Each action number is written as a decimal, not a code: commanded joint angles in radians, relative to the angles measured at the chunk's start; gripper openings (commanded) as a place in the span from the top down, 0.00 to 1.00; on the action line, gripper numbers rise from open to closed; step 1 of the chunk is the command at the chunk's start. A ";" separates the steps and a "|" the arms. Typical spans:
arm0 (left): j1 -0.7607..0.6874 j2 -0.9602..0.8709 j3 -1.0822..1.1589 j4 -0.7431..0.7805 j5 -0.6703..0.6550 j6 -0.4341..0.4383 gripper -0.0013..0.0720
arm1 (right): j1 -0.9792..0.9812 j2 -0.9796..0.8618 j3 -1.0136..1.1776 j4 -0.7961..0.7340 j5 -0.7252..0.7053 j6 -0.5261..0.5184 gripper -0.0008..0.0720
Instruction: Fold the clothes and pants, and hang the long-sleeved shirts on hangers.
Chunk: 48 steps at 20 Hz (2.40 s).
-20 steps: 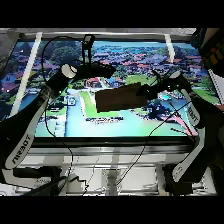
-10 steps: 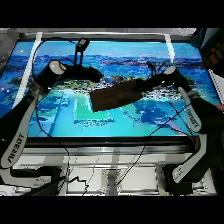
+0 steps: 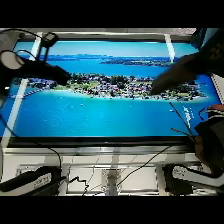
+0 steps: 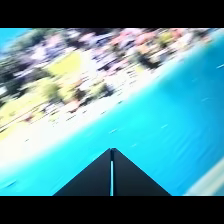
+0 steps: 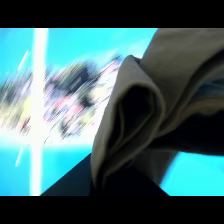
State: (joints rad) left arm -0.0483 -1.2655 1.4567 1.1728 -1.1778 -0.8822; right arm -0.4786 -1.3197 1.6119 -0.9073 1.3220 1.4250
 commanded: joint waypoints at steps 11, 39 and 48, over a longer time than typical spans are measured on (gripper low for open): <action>0.025 0.164 0.000 0.334 -0.017 0.000 0.97 | -0.780 0.441 0.000 -0.620 0.321 0.275 0.96; 0.025 0.164 0.000 0.334 -0.016 0.000 0.97 | -0.716 0.341 -0.003 -0.386 0.119 0.252 0.96; 0.025 0.164 0.000 0.334 -0.016 0.000 0.97 | 0.212 0.262 -0.003 -0.778 0.078 -0.021 0.96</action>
State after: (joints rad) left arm -0.0242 -1.1023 1.4567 1.5070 -1.1946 -0.8822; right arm -0.5224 -1.0306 1.6089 -1.4937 1.4338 1.4544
